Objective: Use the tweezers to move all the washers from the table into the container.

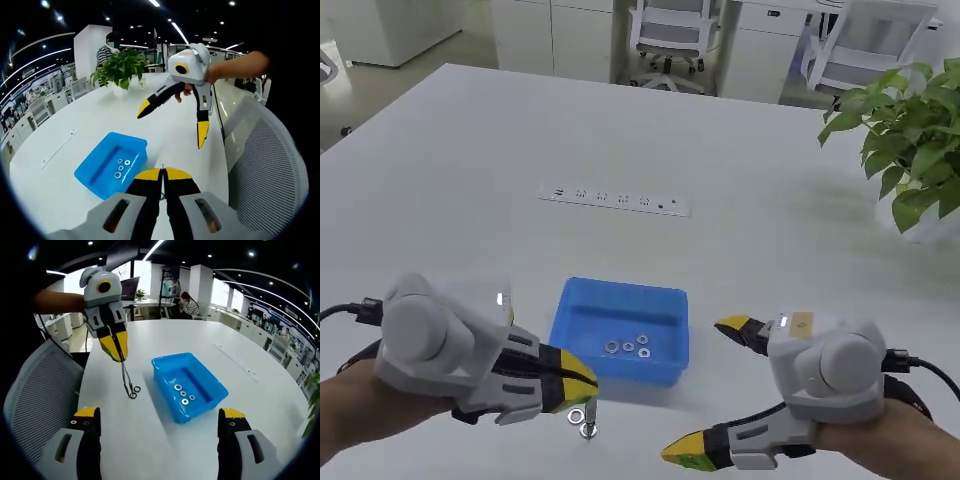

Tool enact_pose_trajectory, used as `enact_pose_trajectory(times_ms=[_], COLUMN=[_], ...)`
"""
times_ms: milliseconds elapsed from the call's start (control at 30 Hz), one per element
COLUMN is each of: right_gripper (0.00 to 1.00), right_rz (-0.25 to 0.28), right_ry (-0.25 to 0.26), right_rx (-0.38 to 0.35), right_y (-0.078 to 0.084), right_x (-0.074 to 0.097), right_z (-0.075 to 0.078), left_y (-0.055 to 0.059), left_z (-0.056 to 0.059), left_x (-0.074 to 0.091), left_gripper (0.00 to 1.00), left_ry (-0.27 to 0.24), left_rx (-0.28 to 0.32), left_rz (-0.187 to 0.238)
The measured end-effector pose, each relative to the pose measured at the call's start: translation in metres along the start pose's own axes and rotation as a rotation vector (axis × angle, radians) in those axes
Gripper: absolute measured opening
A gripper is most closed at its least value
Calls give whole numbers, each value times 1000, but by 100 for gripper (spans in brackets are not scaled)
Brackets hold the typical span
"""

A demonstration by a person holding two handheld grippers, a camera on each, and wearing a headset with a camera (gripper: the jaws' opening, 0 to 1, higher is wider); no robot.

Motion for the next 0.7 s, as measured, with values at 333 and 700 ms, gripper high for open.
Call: enact_pose_trajectory(times_ms=[333,700], right_gripper=[91,69], right_rz=[8,39], right_ry=[-49,-138], right_rx=[16,60], right_y=[-1,-8], right_x=[-4,-15], right_z=[-11,-26], left_y=[-4,-5], left_z=[4,6], left_x=[-2,-2], left_gripper=[5,5], left_ry=[13,29], left_rx=[-15,-35], left_rz=[-9,-41])
Point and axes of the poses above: the centre of the closed fingertips' face, and the gripper's own axes: x roughly backward along the fingers, z roughly to its right, y roughly out of its underside, the point moved 4 cm from there along x, roughly backward along the fingers, and after that the axes turned 10 degrees about y, right-handed, at the moved point
